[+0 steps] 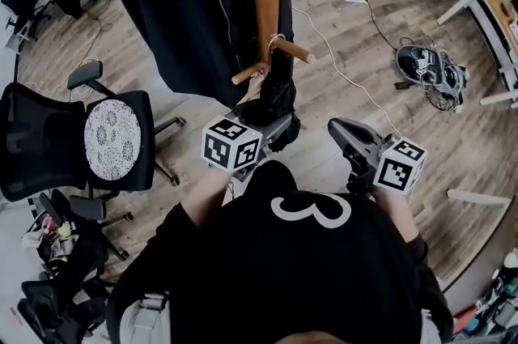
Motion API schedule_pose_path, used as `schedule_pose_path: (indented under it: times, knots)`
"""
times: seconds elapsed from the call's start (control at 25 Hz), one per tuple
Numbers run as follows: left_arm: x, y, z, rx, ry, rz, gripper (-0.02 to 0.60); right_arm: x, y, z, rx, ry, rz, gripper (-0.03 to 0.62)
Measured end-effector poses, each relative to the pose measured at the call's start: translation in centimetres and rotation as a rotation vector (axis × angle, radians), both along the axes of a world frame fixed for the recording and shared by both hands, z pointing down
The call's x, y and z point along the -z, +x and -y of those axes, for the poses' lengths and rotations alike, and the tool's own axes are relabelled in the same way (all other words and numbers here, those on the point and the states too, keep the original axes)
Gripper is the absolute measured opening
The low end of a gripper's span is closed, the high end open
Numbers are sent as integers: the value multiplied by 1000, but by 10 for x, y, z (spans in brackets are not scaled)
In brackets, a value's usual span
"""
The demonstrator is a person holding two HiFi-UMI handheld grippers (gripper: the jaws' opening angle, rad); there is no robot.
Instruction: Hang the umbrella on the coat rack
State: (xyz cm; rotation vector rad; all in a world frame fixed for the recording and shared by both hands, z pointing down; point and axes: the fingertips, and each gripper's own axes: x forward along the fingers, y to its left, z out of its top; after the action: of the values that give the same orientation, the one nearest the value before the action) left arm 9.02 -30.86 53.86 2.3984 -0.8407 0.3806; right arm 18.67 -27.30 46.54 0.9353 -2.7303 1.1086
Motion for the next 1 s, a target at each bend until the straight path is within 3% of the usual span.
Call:
schedule_pose_path:
  times: [0.24, 0.44, 0.68, 1.0]
  knots:
    - [-10, -6, 18, 42, 66, 70, 250, -7, -2, 0, 12, -19, 0, 26]
    - [-13, -8, 28, 86, 151, 94, 250, -13, -3, -6, 20, -32, 0, 26]
    - [-18, -11, 37, 118, 195, 124, 250, -23, 3, -11, 20, -47, 1, 26]
    - [-19, -12, 47, 188, 254, 118, 250, -30, 6, -26, 33, -47, 26, 26]
